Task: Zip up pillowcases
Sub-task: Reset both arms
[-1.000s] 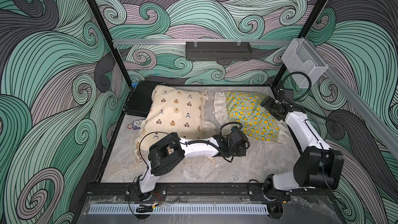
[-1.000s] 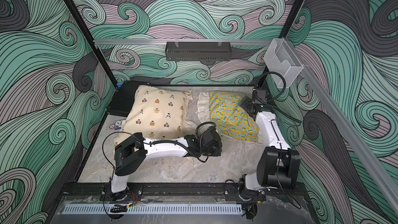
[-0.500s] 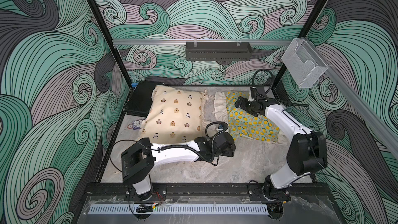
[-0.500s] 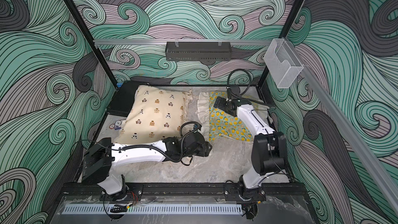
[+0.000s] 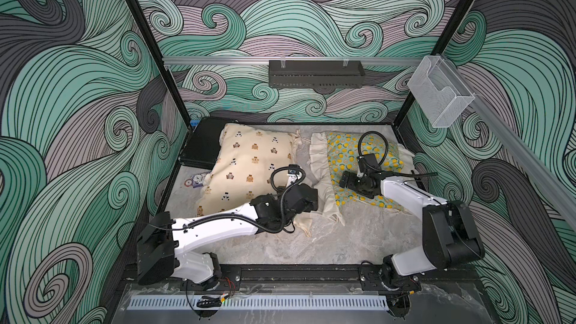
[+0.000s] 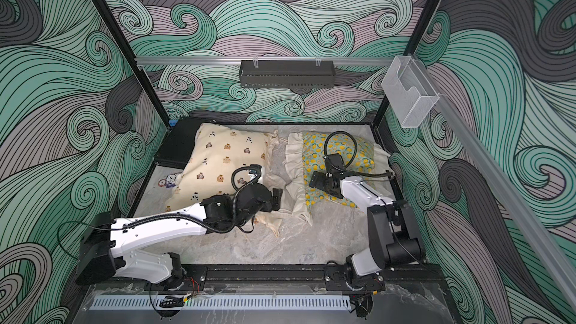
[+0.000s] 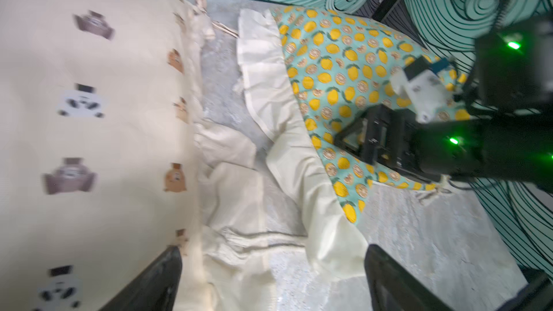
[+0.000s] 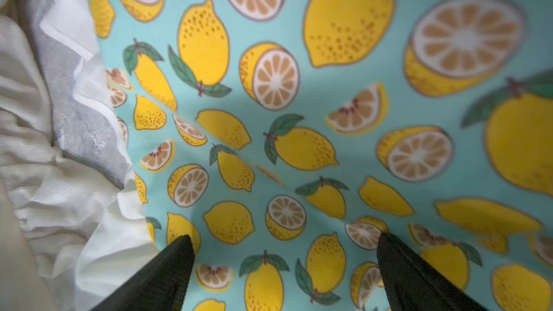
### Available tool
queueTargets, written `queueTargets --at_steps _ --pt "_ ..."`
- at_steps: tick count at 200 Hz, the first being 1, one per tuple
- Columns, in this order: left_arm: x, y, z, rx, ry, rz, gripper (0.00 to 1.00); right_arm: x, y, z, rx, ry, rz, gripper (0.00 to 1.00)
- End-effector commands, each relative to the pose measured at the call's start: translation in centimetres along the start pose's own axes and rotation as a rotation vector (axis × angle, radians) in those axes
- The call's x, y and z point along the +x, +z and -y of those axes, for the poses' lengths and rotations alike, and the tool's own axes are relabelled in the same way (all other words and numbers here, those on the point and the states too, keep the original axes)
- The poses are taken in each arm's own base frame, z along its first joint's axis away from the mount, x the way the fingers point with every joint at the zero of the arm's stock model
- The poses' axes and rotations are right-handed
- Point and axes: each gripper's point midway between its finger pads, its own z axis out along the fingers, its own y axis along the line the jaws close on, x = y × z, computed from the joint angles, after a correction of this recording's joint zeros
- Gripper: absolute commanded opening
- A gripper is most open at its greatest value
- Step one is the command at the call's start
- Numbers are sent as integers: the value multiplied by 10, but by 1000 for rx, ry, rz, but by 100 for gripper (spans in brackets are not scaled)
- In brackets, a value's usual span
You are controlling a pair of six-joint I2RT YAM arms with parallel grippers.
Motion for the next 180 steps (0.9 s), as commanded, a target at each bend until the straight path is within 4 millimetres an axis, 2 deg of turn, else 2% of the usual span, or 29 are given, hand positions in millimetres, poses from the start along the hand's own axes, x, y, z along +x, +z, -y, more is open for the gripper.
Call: queueTargets --at_steps 1,10,24,53,77,106,122,140,156,180 --pt "-36 -9 -50 -136 2 95 97 -26 -28 -6 -12 -24 121 99" --pt "-47 -12 -71 -191 9 123 98 -37 -42 -9 -18 -26 176 99" --pt "-65 -17 -108 -311 37 173 98 -48 -63 0 33 -32 249 99" --pt "-95 -21 -196 -572 33 212 99 -86 -99 37 235 -14 510 99" --pt "-105 -21 -259 -749 41 231 99 -103 -108 65 351 14 645 99" --pt "-94 -11 -323 -876 35 148 99 -115 -102 80 432 -18 714 99" --pt "-84 -6 -348 -900 18 108 99 -117 -88 81 446 -68 740 99" --pt "-75 0 -365 -886 -7 112 99 -116 -71 78 419 -116 784 99" --pt "-70 13 -368 -778 4 138 99 -118 -70 72 389 -151 794 99" --pt "-70 24 -367 -717 55 188 99 -124 -67 59 338 -223 806 99"
